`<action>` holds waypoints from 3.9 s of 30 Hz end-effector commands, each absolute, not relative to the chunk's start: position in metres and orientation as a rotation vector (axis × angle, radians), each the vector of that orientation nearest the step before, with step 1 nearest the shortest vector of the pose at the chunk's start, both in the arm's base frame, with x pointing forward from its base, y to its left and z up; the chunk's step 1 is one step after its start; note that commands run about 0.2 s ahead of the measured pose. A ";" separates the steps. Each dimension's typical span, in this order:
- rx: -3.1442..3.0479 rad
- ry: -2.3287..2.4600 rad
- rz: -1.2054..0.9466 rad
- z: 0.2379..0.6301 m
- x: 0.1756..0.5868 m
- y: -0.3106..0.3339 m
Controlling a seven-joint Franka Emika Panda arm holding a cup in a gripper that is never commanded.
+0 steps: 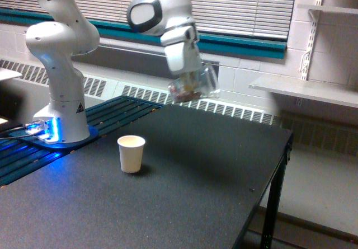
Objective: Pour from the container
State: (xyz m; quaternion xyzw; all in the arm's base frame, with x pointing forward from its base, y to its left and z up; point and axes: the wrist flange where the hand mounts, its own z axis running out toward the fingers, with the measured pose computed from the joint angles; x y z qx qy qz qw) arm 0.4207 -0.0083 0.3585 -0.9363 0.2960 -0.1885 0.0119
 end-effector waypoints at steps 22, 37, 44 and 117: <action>-2.949 0.959 -0.287 0.271 0.333 -0.005; -3.044 0.905 -0.191 0.258 0.320 -0.027; -3.063 0.947 -0.179 0.262 0.315 -0.050; -3.171 1.036 -0.024 0.298 0.288 -0.062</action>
